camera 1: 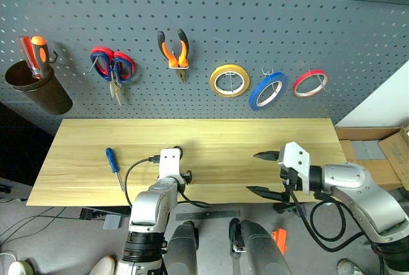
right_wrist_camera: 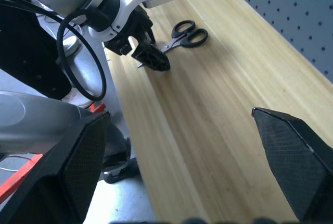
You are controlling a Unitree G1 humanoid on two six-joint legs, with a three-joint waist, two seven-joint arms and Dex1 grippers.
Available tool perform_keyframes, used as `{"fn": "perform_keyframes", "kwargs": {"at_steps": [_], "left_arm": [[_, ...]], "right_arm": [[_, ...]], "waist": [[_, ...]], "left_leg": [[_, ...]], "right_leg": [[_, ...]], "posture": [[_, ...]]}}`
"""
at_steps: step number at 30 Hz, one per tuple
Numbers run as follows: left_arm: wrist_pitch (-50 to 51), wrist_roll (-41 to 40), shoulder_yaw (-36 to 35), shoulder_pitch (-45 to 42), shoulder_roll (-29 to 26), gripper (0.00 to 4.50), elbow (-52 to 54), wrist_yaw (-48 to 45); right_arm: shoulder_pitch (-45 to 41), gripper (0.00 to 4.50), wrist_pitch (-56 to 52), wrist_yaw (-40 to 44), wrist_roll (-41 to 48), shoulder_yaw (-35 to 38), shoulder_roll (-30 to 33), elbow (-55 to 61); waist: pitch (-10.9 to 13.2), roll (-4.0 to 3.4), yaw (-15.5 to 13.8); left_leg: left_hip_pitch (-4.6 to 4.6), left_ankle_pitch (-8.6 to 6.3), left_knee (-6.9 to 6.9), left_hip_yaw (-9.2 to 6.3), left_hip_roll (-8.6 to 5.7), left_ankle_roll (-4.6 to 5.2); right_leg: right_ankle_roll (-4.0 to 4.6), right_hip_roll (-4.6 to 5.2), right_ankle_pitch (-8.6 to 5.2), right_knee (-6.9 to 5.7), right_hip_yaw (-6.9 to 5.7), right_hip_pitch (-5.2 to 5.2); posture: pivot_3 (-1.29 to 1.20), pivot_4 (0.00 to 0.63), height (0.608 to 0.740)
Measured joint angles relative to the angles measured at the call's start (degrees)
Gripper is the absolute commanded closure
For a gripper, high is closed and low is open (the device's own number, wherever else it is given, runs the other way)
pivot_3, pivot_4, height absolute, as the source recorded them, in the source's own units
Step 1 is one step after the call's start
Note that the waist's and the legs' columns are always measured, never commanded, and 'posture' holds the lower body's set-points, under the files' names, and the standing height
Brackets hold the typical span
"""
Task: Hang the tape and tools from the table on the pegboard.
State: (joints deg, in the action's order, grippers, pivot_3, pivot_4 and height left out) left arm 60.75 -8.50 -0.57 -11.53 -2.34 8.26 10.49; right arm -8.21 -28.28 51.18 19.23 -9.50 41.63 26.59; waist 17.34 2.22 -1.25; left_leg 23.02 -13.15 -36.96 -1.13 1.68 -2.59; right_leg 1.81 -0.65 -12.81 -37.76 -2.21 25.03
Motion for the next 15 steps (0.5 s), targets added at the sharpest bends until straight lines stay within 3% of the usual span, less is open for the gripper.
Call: {"fn": "perform_keyframes", "kwargs": {"at_steps": [8,15], "left_arm": [[-0.3,0.9,-0.2,0.8,0.0,4.36,0.4,-0.1],[-1.0,1.5,-0.5,0.9,0.0,4.45,0.5,-0.2]], "right_arm": [[-0.2,0.00,0.0,0.0,0.0,1.3,0.1,0.0],[-0.2,0.00,0.0,0.0,0.0,1.4,0.1,0.0]], "waist": [[0.0,0.00,0.1],[0.0,0.00,0.1]], "left_leg": [[-0.03,0.00,0.00,0.00,0.00,0.00],[-0.02,0.00,0.01,0.00,0.01,0.00]], "right_leg": [[0.00,-0.01,0.00,-0.01,-0.01,0.00],[0.00,-0.01,0.00,0.01,-0.01,0.00]], "posture": [[0.01,0.283,0.740],[0.02,0.273,0.740]]}}
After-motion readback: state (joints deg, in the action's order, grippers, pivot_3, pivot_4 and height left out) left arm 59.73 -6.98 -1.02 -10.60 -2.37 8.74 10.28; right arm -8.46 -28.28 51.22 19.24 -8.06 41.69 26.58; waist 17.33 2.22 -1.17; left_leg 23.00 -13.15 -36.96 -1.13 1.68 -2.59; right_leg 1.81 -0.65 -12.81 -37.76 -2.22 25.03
